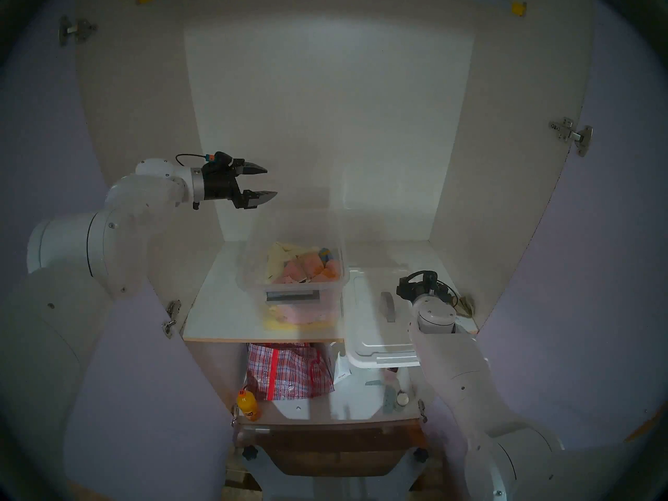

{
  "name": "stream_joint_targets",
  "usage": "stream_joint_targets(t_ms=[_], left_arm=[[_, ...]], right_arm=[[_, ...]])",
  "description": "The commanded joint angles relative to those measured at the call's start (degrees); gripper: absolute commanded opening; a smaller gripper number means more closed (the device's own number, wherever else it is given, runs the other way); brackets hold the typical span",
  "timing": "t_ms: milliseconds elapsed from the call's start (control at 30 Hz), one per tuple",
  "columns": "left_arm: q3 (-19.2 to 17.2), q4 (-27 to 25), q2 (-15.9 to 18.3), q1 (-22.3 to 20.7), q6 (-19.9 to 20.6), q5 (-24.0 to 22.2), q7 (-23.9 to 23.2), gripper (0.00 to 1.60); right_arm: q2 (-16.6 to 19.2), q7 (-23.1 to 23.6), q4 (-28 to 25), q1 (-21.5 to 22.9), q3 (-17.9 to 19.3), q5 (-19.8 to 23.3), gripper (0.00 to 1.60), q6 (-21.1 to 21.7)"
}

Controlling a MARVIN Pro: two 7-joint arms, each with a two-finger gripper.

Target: Take socks out of the storage bin, place them on top of the cabinet, and put the lid back on the bin

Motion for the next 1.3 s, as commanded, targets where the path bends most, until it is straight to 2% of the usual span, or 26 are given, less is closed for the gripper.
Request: stream_joint_targets(t_ms=[0, 500, 900, 1267], left_arm=[[-0.69, -1.12, -0.17, -1.87, -0.47, -0.72, -0.10, 1.60], [-1.76, -1.14, -0.20, -1.54, -1.52, -0.72, -0.12, 1.60], [-2.48, -1.10, -0.23, -1.31, -2.28, -0.68, -0.11, 1.60], [-3.13, -1.10, -0.29, -1.18, -2.94, -0.67, -0.12, 1.60]], right_arm=[[-0.07, 0.01, -1.84, 0.81, -0.16, -0.18, 1.60, -0.48], [-1.37, 1.46, -0.90, -0.32, -1.85, 0.00, 1.60, 0.20], [-0.13, 2.78, 1.04, 1.28, 0.03, 1.59, 1.60, 1.69], [0.66, 2.75, 1.65, 2.30, -0.63, 0.58, 1.60, 1.35]])
